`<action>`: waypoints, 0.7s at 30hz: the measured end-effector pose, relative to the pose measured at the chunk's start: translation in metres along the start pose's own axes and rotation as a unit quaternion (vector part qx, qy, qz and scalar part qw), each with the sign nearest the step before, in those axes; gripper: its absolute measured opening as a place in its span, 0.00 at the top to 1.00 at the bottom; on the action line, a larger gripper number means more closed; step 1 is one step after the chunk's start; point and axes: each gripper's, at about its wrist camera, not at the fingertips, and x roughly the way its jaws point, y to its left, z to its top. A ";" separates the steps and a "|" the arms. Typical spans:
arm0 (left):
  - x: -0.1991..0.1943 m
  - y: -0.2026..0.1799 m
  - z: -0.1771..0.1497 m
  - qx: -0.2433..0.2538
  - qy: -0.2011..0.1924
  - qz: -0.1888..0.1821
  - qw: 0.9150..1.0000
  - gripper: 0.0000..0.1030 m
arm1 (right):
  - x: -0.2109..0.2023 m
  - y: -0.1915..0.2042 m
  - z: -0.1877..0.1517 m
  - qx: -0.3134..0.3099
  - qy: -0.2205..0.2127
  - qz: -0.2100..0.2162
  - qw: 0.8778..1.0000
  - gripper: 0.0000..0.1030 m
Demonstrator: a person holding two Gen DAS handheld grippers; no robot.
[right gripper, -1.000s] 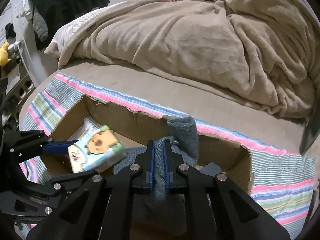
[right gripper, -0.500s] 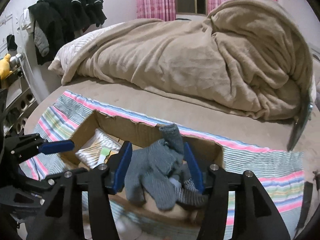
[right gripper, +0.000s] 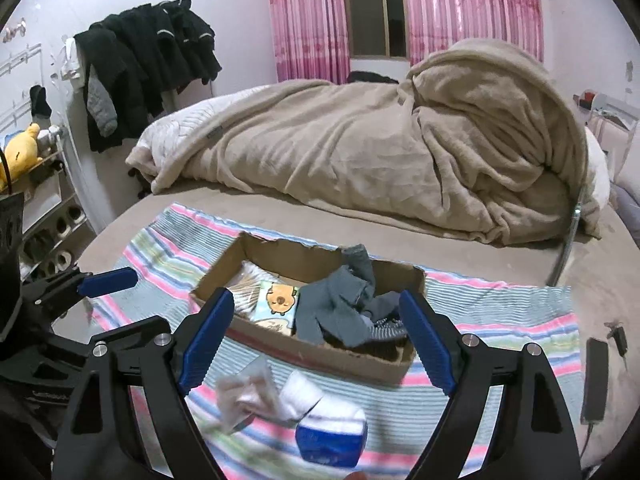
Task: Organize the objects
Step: 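Grasp the clear snack bag with left tool while right tool grasps blue tissue pack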
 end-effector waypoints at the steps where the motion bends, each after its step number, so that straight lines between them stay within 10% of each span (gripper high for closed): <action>1: -0.005 -0.002 -0.002 0.000 0.000 0.000 1.000 0.18 | -0.005 0.001 -0.002 0.002 -0.001 0.000 1.000 0.16; 21: -0.017 -0.023 -0.037 0.006 0.025 -0.011 1.000 0.09 | -0.024 -0.010 -0.058 0.004 0.037 -0.011 0.999 0.15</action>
